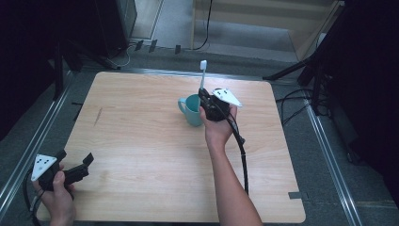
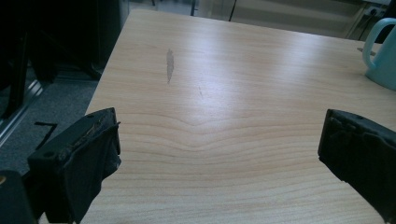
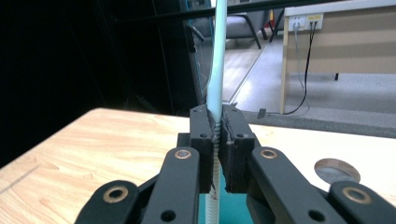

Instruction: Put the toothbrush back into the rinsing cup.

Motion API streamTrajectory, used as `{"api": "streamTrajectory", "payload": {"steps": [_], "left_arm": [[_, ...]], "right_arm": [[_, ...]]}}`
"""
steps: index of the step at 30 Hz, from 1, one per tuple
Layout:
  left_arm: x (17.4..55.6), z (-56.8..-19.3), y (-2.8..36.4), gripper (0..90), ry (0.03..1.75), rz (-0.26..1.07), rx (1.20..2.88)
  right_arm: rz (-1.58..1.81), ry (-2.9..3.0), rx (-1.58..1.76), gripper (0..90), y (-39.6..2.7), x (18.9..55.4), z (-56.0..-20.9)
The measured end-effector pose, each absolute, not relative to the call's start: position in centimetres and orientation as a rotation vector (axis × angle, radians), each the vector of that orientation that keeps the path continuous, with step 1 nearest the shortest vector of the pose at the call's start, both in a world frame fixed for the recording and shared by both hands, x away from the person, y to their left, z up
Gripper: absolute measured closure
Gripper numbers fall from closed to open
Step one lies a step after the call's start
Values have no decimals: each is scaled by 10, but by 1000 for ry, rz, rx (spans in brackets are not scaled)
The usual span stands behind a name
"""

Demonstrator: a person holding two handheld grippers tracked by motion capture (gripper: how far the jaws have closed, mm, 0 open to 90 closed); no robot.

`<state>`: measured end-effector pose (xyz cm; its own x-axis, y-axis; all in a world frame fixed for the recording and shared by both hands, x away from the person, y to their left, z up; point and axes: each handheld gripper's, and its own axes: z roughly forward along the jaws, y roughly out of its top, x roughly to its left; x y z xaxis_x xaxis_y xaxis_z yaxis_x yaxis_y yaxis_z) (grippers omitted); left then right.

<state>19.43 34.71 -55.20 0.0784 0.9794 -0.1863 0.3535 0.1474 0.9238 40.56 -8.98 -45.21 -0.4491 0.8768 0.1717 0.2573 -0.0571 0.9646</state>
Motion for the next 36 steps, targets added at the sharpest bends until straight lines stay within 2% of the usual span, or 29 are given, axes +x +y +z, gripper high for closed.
{"api": "streamTrajectory", "payload": {"steps": [17,36], "left_arm": [[195,-552,347,0,1452,809,1370],[195,-552,347,0,1450,811,1370]], "right_arm": [[1411,1811,1286,851,-83,420,-479],[1354,1815,1340,844,-84,425,-481]]}}
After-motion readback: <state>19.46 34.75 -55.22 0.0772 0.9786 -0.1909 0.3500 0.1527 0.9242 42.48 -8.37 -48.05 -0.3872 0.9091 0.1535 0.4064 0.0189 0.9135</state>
